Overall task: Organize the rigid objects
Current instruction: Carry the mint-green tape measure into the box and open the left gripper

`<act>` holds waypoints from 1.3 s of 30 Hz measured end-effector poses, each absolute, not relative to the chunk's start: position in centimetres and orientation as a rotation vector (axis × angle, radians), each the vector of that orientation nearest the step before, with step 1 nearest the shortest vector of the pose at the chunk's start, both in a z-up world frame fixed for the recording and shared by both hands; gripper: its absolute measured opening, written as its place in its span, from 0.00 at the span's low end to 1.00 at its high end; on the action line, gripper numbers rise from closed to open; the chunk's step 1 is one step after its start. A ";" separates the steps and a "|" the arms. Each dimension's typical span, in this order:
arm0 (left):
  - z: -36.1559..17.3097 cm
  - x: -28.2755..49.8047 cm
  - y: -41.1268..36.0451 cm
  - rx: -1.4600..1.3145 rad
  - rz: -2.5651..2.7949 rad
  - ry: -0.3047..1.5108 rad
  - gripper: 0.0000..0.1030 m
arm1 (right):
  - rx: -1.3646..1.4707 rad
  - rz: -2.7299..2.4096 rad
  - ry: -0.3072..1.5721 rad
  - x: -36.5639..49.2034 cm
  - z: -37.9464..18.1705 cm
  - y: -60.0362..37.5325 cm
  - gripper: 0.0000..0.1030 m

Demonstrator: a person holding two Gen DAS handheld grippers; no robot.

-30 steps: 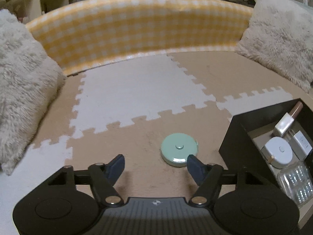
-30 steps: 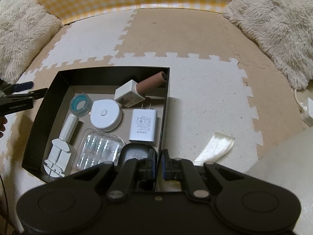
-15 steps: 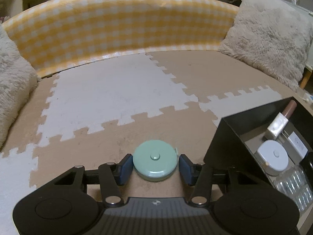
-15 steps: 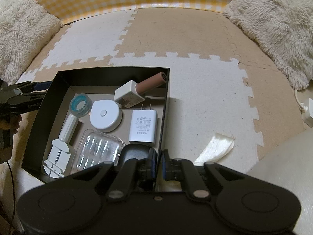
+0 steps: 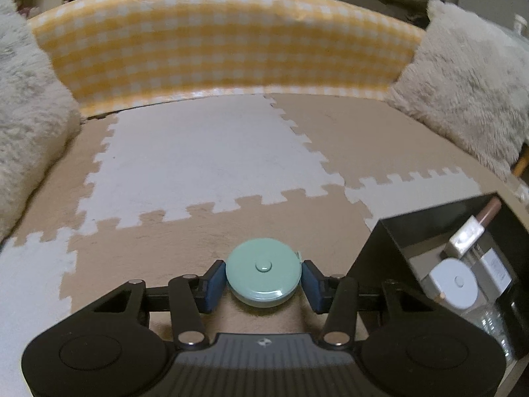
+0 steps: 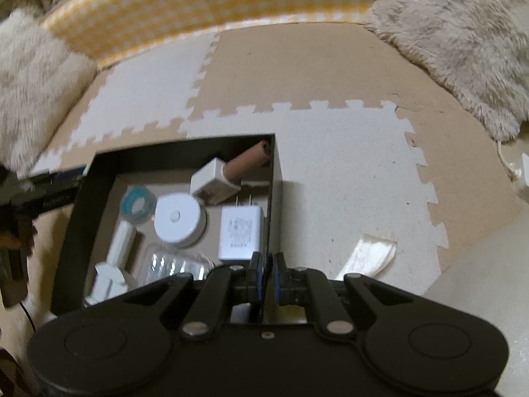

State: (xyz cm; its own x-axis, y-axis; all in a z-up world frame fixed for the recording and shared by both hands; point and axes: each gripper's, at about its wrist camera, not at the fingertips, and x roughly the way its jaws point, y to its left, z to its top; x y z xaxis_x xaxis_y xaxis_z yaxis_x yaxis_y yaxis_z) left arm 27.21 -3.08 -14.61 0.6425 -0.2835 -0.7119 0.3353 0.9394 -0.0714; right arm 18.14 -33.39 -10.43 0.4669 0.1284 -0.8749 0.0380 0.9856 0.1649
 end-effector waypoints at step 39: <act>-10.5 22.6 -11.5 0.196 -0.585 0.732 0.58 | 0.139 0.059 1.085 18.2 -10.5 -33.2 0.06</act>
